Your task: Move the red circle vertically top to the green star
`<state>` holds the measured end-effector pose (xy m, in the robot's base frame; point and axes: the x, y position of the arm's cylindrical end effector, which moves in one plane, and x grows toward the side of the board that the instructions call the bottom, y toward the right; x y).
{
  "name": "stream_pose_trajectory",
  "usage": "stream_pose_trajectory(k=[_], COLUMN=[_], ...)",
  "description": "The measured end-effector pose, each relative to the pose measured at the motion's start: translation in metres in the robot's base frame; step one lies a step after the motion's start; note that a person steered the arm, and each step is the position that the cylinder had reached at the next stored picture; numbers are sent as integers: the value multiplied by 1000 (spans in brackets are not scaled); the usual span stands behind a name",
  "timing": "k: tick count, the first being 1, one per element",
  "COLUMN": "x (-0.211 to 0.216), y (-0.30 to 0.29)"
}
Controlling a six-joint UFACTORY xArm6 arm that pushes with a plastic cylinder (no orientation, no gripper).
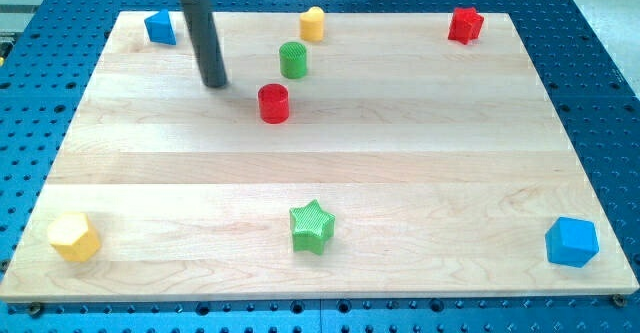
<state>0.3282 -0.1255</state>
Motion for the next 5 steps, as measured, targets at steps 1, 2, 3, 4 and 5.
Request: stream_pose_trajectory(k=[1, 2, 3, 4, 5], x=[-18, -18, -18, -18, -17], y=[8, 28, 54, 82, 58])
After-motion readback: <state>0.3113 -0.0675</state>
